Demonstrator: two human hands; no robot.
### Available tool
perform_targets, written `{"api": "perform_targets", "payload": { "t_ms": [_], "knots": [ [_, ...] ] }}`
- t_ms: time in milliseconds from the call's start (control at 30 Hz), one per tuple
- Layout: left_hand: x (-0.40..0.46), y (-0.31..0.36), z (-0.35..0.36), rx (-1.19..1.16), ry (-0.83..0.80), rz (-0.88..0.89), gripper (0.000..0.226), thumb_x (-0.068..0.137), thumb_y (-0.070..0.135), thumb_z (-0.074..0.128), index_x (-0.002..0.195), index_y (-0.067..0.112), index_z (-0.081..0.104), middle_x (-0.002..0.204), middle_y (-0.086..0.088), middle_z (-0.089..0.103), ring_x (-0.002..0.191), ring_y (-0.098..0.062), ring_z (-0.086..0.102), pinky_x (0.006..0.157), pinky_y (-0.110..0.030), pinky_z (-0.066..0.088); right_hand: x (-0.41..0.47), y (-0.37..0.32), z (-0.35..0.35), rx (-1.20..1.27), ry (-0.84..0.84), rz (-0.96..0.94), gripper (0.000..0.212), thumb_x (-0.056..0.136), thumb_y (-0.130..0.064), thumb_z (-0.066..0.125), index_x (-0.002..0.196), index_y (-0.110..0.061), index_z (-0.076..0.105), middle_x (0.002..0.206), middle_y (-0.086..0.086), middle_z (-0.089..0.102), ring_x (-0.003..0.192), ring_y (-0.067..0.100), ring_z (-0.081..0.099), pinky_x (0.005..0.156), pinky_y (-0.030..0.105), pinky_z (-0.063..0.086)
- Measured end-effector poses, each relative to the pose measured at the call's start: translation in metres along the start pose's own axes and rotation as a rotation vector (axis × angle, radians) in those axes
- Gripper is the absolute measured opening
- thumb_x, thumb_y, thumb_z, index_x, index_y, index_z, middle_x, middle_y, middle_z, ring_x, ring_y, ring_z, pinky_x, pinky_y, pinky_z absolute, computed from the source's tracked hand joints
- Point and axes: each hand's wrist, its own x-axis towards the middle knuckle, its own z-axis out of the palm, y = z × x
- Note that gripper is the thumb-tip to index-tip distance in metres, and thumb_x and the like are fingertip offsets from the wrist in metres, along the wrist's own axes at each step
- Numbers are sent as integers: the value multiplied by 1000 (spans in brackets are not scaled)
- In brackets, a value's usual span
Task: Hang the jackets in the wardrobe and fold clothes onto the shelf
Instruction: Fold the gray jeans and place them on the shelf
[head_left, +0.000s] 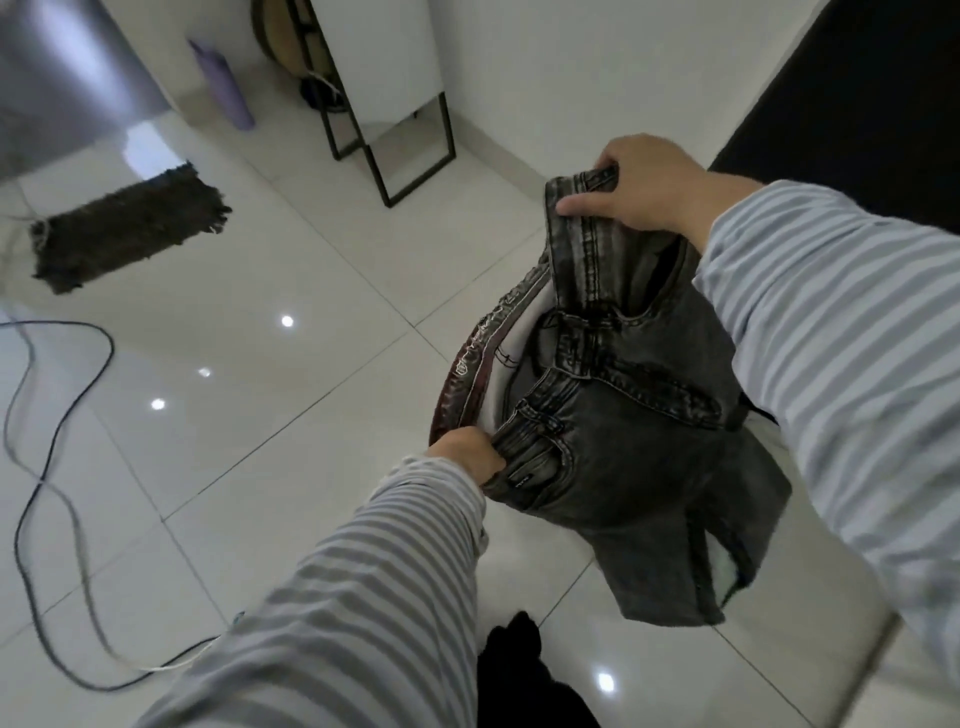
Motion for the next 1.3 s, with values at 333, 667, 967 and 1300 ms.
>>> {"api": "perform_targets", "payload": {
  "t_ms": [333, 667, 967, 1300],
  "knots": [
    [-102, 71, -146, 69, 871, 426, 23, 82, 34, 68, 98, 19, 75, 135, -4, 31, 124, -33, 25, 112, -40, 28, -140, 69, -162, 200, 320, 251, 44, 91, -43, 58, 113, -6, 65, 118, 17, 64, 111, 34, 57, 91, 33, 40],
    [-189, 222, -231, -195, 761, 909, 19, 79, 25, 74, 73, 11, 63, 68, -4, 60, 76, -25, 58, 66, -26, 34, -295, 106, -262, 136, 830, 516, 38, 97, -40, 48, 114, -9, 62, 119, 20, 63, 111, 36, 55, 88, 33, 39],
    [-271, 367, -229, -78, 670, 1281, 19, 79, 27, 72, 73, 12, 62, 76, -9, 63, 80, -27, 58, 68, -27, 38, -437, 115, -280, 77, 1162, 990, 41, 93, -42, 53, 108, -6, 64, 117, 23, 62, 111, 39, 56, 90, 38, 43],
    [-374, 460, -106, -233, 398, 1469, 16, 76, 21, 62, 82, 12, 73, 80, -6, 71, 80, -25, 63, 65, -22, 41, -459, 89, -271, 505, 1362, 879, 12, 93, -34, 56, 92, -23, 60, 103, 4, 66, 96, 26, 63, 86, 40, 52]
  ]
}}
